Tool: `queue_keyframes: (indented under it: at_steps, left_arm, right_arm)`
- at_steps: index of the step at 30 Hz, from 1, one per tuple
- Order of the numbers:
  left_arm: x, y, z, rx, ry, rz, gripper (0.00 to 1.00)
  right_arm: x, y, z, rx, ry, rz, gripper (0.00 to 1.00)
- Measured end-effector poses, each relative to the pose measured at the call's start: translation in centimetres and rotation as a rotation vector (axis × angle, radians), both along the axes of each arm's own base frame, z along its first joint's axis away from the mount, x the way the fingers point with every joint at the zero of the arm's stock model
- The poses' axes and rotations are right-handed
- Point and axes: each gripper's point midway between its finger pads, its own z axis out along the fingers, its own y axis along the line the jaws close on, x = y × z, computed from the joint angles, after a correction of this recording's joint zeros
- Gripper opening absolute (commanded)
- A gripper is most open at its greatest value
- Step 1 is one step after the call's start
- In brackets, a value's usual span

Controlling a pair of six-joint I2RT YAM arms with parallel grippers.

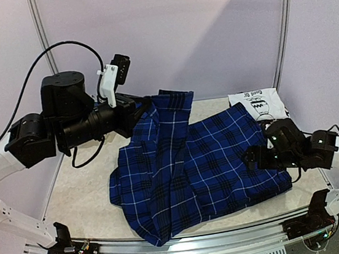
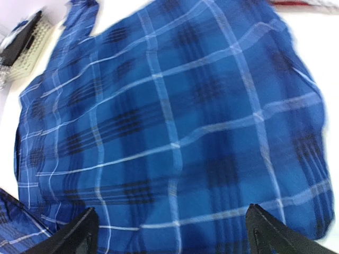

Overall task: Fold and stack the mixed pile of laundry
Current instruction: Fold the flattened shirt at the center of the board.

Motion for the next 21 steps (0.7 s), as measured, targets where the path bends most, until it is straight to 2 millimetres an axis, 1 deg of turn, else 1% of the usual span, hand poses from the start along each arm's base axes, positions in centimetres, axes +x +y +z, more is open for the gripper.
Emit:
queue_keyframes:
  at_steps: [4, 6, 7, 9, 13, 15, 18, 19, 21]
  left_arm:
    - [1.0, 0.4, -0.8, 0.003, 0.008, 0.001, 0.00]
    - [1.0, 0.3, -1.5, 0.007, 0.016, -0.011, 0.00]
    - [1.0, 0.3, -1.8, 0.010, 0.019, -0.017, 0.00]
    - [1.0, 0.0, -2.3, 0.013, 0.024, -0.031, 0.00]
    - [0.8, -0.2, -2.9, 0.014, 0.031, -0.053, 0.00]
    - [0.7, -0.2, -3.0, 0.009, 0.030, -0.060, 0.00]
    - [0.6, -0.1, -3.1, 0.006, 0.031, -0.070, 0.00]
    - [0.6, 0.0, -3.1, 0.007, 0.031, -0.071, 0.00]
    - [0.6, 0.0, -3.2, 0.007, 0.033, -0.074, 0.00]
  right_arm:
    - [-1.9, -4.4, -0.5, -0.003, 0.042, -0.171, 0.90]
    - [-2.9, -6.6, -1.0, -0.007, 0.078, -0.279, 0.90]
    - [-3.2, -7.3, -1.3, -0.015, 0.093, -0.315, 0.90]
    - [-4.1, -8.8, -2.2, -0.042, 0.139, -0.399, 0.86]
    - [-4.9, -11.2, -4.2, -0.106, 0.214, -0.541, 0.82]
    - [-5.0, -12.7, -5.8, -0.107, 0.259, -0.625, 0.80]
    - [-5.9, -15.3, -8.3, -0.105, 0.343, -0.738, 0.79]
    - [-6.2, -15.7, -8.8, -0.103, 0.362, -0.753, 0.78]
    - [-6.3, -15.5, -9.2, -0.086, 0.382, -0.742, 0.75]
